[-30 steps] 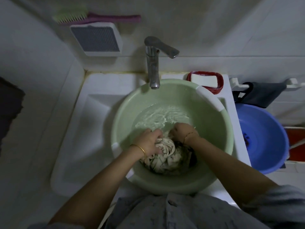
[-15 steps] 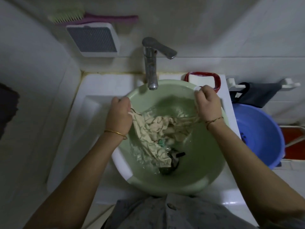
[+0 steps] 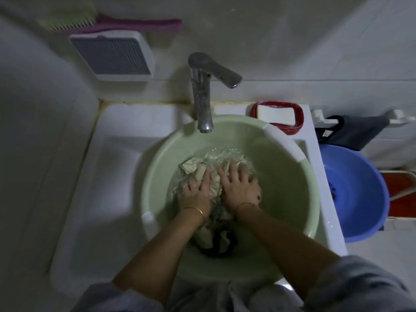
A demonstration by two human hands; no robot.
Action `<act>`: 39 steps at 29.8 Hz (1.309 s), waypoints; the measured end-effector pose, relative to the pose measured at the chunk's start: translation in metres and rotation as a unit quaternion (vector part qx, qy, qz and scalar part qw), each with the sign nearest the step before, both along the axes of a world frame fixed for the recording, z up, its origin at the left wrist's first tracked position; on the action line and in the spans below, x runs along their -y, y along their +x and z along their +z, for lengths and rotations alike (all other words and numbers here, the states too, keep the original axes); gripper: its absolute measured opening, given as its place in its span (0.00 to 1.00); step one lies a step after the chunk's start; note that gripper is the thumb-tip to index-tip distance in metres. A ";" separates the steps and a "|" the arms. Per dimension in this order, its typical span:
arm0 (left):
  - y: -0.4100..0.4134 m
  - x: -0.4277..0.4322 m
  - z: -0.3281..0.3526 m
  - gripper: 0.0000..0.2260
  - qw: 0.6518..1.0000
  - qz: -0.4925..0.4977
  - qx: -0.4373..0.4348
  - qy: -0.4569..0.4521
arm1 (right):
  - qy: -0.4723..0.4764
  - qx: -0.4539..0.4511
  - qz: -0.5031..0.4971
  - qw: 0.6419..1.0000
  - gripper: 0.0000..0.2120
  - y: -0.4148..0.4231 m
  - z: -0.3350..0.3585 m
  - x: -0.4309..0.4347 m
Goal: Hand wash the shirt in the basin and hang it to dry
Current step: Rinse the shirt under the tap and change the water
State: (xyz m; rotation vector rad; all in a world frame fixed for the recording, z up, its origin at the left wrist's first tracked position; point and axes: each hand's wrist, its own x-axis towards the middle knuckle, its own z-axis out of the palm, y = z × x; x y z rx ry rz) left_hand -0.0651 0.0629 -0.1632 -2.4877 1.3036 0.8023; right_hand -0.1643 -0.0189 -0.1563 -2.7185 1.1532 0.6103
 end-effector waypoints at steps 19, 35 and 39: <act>-0.015 0.041 0.054 0.15 0.552 0.562 -0.566 -0.242 | 0.146 0.307 -0.255 0.905 0.18 0.021 0.084 -0.019; 0.003 0.011 0.012 0.26 0.995 0.029 -0.005 -0.097 | 0.019 0.028 -0.009 0.999 0.30 0.003 0.009 0.006; 0.001 0.003 -0.008 0.27 0.997 -0.041 0.042 -0.040 | -0.013 -0.043 0.106 0.993 0.26 -0.006 -0.009 0.019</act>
